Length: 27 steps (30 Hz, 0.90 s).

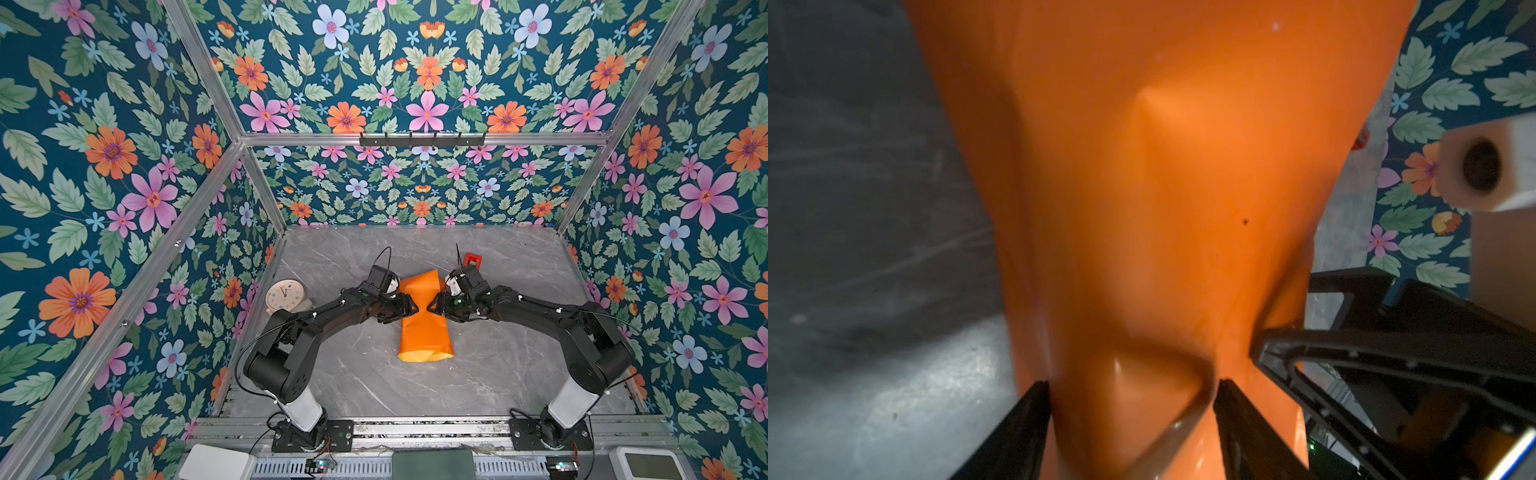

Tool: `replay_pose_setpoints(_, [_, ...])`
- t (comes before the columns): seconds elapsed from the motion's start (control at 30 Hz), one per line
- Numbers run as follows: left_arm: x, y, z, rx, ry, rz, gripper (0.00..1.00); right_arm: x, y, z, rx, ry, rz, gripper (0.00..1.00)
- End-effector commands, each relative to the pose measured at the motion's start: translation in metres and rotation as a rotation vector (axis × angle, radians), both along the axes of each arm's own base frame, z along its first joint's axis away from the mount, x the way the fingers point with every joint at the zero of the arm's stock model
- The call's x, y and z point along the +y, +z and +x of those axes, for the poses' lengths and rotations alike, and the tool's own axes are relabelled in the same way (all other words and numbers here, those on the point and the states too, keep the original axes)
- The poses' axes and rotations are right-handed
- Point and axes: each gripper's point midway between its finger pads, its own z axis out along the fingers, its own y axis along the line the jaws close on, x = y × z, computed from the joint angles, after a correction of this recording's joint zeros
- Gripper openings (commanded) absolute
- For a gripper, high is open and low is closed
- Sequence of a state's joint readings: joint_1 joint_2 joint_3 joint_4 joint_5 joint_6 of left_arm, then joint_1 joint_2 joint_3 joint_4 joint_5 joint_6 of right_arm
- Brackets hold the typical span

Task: Wrap a gift box in wrapping paper
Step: Move the gift box to the center of the table, then fold the third fold of the wrapping paper on the gift box.

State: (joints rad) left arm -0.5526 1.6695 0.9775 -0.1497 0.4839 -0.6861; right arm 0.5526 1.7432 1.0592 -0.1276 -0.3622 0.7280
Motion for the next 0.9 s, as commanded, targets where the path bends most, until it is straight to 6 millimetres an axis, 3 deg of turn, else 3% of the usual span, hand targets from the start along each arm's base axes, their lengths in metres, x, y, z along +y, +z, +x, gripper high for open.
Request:
replay_pose_setpoints(0.0, [-0.003,0.010,0.014,-0.071,-0.016,-0.012,0.71,0.011,0.015,0.018,-0.047,0.034,0.037,0.63])
replay_pose_setpoints(0.1, [0.012,0.014,0.018,-0.102,0.001,0.031,0.76,-0.004,0.016,0.015,-0.060,0.037,-0.037,0.71])
replay_pose_setpoints(0.17, [0.022,0.020,0.014,-0.140,0.008,0.048,0.79,-0.020,0.015,0.002,-0.069,0.040,-0.098,0.77])
replay_pose_setpoints(0.2, [0.026,0.022,0.010,-0.156,0.004,0.052,0.81,-0.026,0.010,-0.006,-0.058,0.046,-0.117,0.79])
replay_pose_setpoints(0.23, [0.027,0.024,0.002,-0.170,-0.007,0.036,0.82,-0.030,0.021,-0.017,-0.080,0.055,-0.106,0.82])
replay_pose_setpoints(0.27, [0.027,0.026,-0.007,-0.187,-0.020,0.005,0.84,-0.032,0.021,-0.028,-0.085,0.074,-0.099,0.88])
replay_pose_setpoints(0.33, [0.020,0.027,-0.027,-0.212,-0.053,-0.053,0.84,-0.033,0.020,-0.048,-0.087,0.111,-0.093,0.91])
replay_pose_setpoints(0.4, [0.013,0.021,-0.046,-0.230,-0.090,-0.056,0.83,-0.032,0.017,-0.064,-0.093,0.149,-0.100,0.91])
replay_pose_setpoints(0.5, [0.002,0.011,-0.059,-0.244,-0.126,-0.041,0.81,-0.030,0.012,-0.068,-0.096,0.170,-0.087,0.87])
replay_pose_setpoints(0.87, [0.002,-0.019,-0.055,-0.234,-0.131,0.048,0.71,-0.024,-0.002,-0.055,-0.101,0.180,-0.115,0.71])
